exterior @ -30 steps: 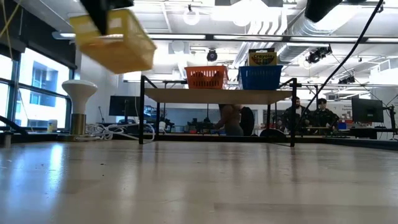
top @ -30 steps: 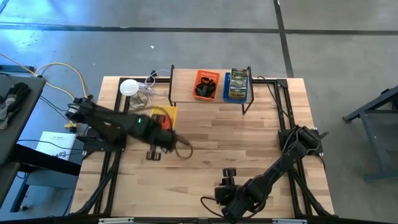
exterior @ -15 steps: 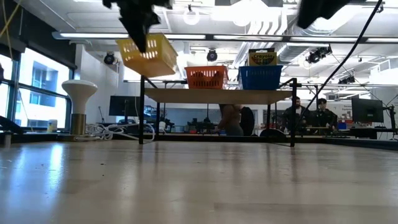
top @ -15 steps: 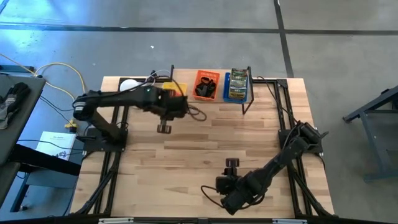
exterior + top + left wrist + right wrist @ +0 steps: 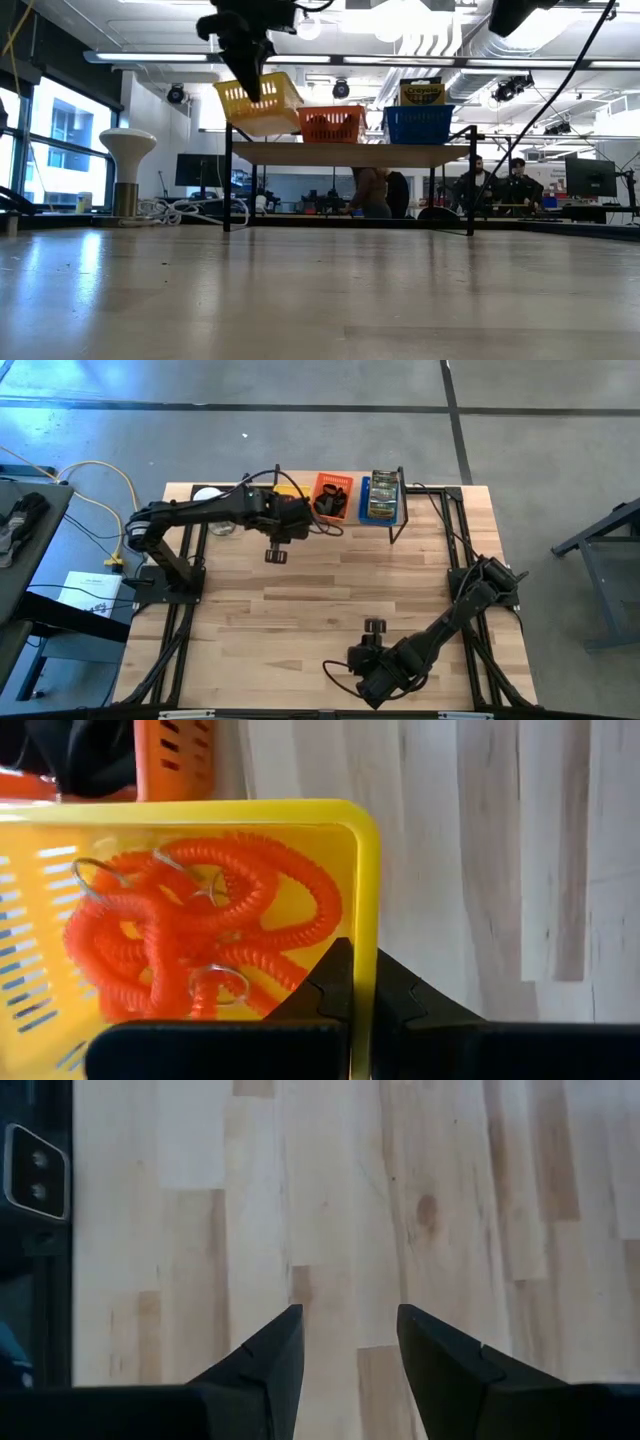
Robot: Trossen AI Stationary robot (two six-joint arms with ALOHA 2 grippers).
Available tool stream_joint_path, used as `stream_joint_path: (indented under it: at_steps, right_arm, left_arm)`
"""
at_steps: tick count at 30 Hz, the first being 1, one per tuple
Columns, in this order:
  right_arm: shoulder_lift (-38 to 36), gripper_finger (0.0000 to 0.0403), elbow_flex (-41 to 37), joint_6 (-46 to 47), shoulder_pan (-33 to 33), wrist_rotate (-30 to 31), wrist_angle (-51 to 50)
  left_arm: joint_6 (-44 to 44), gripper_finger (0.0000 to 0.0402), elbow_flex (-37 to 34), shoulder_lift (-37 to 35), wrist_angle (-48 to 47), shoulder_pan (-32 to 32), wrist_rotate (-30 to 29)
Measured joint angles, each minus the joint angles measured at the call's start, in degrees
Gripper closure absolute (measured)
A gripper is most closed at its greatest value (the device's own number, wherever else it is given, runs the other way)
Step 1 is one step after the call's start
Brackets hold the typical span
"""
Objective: Pick & Place Office Desk Supplies
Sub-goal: Put the yellow bin on the shelf
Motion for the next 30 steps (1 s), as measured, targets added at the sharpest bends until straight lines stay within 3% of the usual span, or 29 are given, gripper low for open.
stream_joint_path:
  at_steps: [19,30]
  right_arm:
    - [0.0,0.0253,0.0,-0.5,-2.3,-0.2,-1.7]
    - [0.0,0.0253,0.0,1.2,-2.3,-0.4,-0.6]
  left_arm:
    - [8.5,0.0401,0.0,4.5,8.0,5.8,2.6]
    - [7.1,0.0401,0.0,4.2,10.8,7.2,0.5]
